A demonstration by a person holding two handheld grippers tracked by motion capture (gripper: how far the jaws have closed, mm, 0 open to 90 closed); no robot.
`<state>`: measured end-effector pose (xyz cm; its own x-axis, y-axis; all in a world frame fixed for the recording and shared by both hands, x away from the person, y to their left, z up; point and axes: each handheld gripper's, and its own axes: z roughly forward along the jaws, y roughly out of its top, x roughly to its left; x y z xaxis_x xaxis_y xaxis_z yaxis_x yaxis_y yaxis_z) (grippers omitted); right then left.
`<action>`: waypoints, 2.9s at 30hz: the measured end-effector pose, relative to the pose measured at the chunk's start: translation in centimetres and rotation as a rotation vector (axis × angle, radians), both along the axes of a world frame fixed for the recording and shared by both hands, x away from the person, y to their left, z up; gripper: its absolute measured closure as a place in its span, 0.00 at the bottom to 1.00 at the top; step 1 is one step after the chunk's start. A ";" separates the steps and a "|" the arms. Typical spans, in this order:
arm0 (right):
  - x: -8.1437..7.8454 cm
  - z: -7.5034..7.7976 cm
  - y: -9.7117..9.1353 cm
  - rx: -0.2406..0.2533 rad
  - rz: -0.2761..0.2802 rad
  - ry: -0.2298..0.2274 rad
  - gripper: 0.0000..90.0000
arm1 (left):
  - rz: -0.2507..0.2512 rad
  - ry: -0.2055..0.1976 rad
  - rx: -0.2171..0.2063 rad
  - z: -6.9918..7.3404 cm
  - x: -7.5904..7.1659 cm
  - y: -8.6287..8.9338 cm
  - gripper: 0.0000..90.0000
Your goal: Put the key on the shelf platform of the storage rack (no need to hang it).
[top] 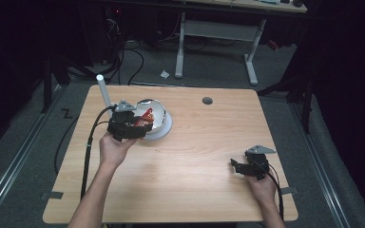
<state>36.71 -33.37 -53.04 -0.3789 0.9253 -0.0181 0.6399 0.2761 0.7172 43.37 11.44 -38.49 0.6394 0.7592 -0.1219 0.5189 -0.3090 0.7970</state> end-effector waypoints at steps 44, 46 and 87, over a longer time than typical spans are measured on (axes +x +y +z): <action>0.0 0.0 0.0 0.003 0.002 0.000 0.30 | 0.048 0.052 0.062 -2.6 6.1 -2.7 0.50; 0.0 0.0 0.0 0.003 0.002 -0.001 0.30 | 0.057 0.054 0.061 -3.1 6.5 -2.8 0.50; 0.0 0.0 0.0 0.003 0.000 0.000 0.30 | 0.162 0.115 0.130 -7.2 9.4 -3.6 0.49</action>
<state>36.69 -33.37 -53.05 -0.3785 0.9255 -0.0154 0.6401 0.2737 0.7179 52.80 7.89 -45.66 0.4954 0.8648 -0.0813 0.6552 -0.3106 0.6886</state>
